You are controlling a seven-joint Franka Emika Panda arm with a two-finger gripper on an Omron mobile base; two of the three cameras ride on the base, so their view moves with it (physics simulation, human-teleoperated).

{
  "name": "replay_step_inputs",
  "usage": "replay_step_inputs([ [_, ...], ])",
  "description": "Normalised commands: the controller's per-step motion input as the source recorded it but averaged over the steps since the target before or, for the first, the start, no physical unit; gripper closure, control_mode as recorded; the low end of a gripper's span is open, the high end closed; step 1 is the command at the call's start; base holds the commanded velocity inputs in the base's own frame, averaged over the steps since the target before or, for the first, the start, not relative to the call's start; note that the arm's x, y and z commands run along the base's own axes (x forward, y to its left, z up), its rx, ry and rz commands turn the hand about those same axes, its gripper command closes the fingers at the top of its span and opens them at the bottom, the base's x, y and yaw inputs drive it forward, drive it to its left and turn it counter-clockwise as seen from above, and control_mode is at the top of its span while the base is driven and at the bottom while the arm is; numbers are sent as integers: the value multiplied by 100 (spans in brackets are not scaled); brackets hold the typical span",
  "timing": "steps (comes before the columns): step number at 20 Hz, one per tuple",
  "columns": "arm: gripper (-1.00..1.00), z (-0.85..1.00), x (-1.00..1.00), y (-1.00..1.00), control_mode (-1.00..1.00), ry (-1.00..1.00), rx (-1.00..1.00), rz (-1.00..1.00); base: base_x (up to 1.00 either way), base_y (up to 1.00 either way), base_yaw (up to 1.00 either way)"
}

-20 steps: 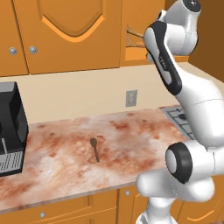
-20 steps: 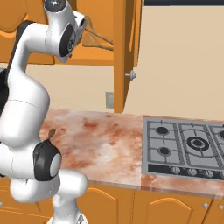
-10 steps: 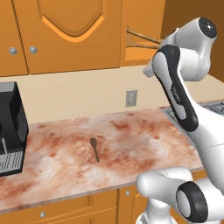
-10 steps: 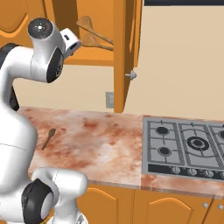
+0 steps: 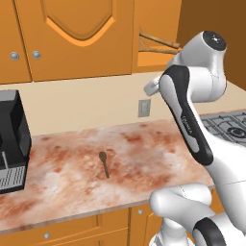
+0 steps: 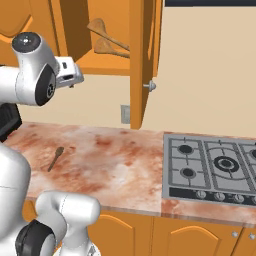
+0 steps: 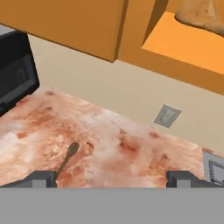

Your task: Organize the utensils by type. Pick up the wooden spoons from the counter and place them in the open cabinet. Then pick up the metallic utensils from the counter and place them in the open drawer.

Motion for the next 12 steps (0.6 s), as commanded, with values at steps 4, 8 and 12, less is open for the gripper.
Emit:
replay_step_inputs([
  [4,-100,-8,-11,0,-100,27,20,-19,0,0,0],
  [8,-100,-16,0,0,-100,7,1,-7,0,0,0],
  [12,-100,-3,0,-2,-100,0,0,-3,0,0,0],
])
